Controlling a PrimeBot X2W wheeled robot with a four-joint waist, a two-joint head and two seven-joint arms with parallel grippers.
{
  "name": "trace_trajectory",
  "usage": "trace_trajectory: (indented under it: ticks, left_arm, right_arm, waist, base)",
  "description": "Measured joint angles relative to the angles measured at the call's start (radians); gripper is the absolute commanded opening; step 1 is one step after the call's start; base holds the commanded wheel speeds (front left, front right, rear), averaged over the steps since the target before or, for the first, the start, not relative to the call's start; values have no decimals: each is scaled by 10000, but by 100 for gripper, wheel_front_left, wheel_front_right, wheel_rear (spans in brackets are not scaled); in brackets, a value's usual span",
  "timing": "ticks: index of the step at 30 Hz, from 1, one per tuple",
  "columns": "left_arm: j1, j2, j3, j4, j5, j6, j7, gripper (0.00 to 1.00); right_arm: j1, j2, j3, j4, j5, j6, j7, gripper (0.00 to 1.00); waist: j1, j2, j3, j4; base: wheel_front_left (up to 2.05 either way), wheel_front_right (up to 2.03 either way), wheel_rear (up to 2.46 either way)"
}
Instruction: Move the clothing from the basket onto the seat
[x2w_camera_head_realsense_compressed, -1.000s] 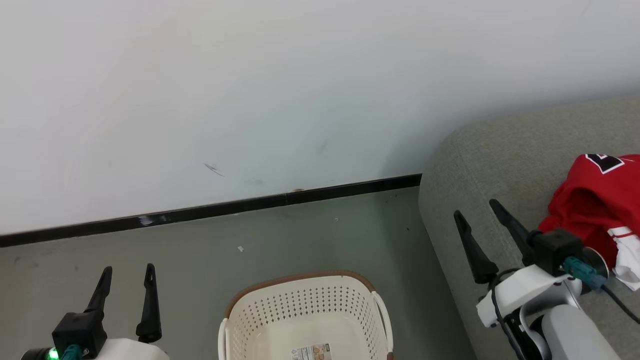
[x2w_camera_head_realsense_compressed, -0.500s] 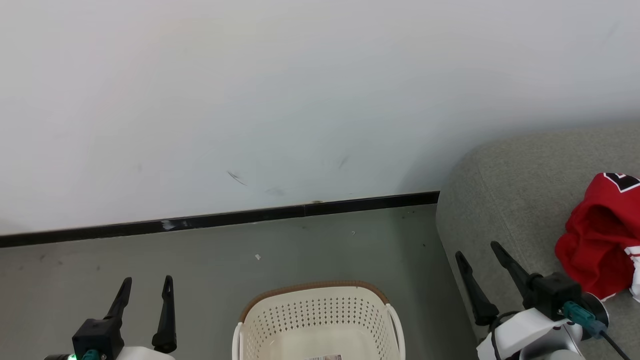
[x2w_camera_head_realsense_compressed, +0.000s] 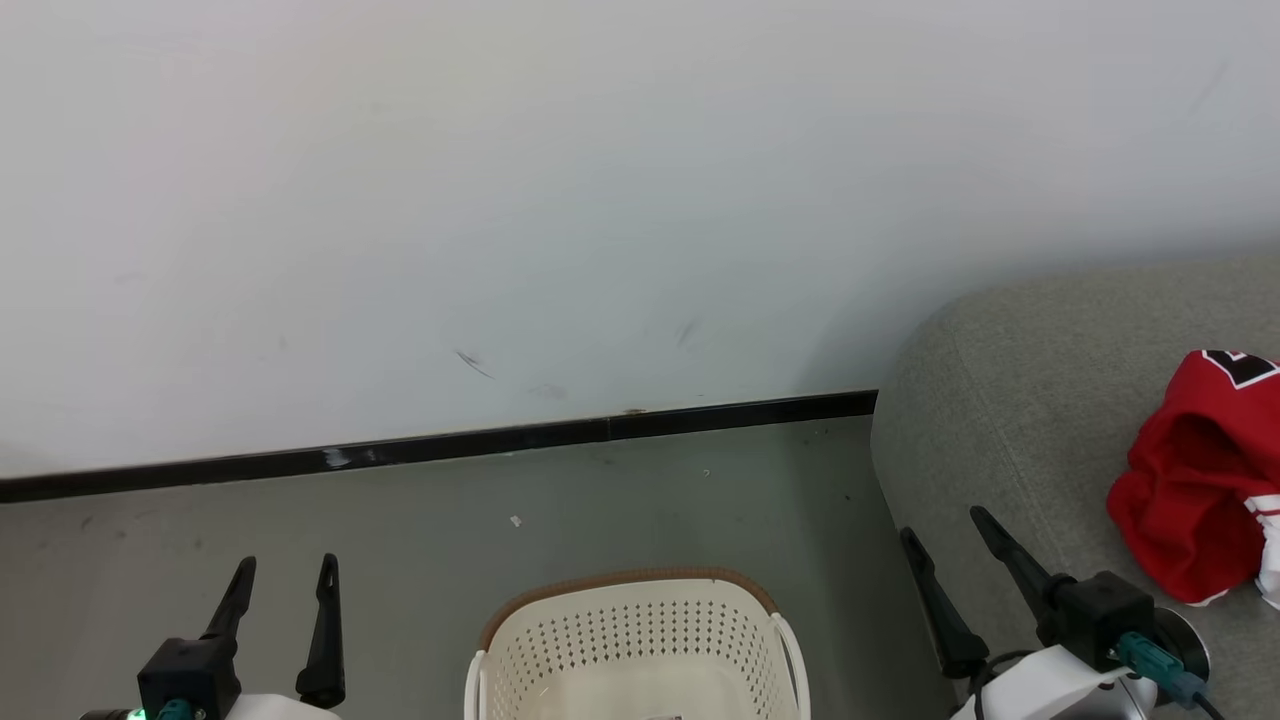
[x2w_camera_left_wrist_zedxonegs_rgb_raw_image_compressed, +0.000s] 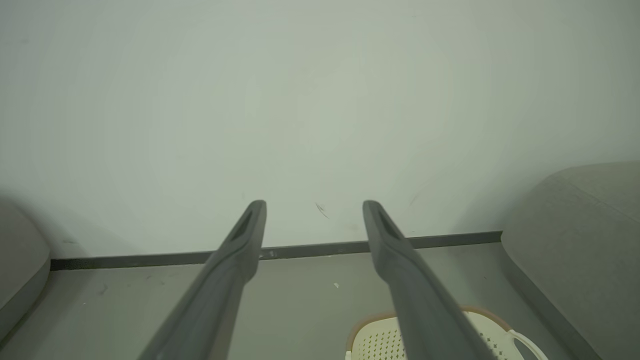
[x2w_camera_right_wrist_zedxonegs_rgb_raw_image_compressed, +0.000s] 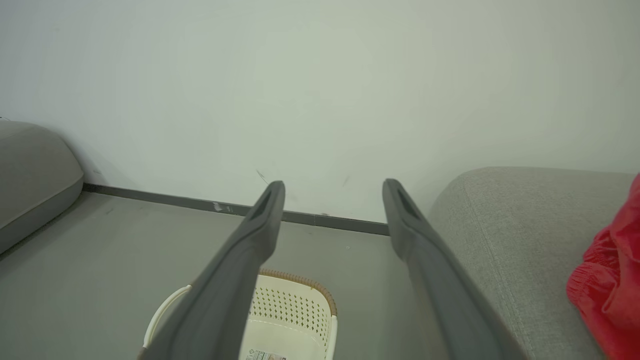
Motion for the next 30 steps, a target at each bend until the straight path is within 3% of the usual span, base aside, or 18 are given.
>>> trace_trajectory:
  ticks: [22,23,30]
  left_arm:
    - [4,29,221,88,58,23,-2,100]
    - [7,-10,205,159,42,31,2,0]
    - [405,-516,17,606,-107,-10,98,0]
  right_arm:
    - [236,8,-10,-518,445,0,0,100]
    - [236,21,-4,-470,437,2,6,0]
    - [658,111,65,38,556,2,46,0]
  waist:
    - [0,0,80,24]
    - [0,0,82,25]
    - [0,0,89,23]
  base:
    - [0,0,0]
    - [0,0,0]
    - [0,0,0]
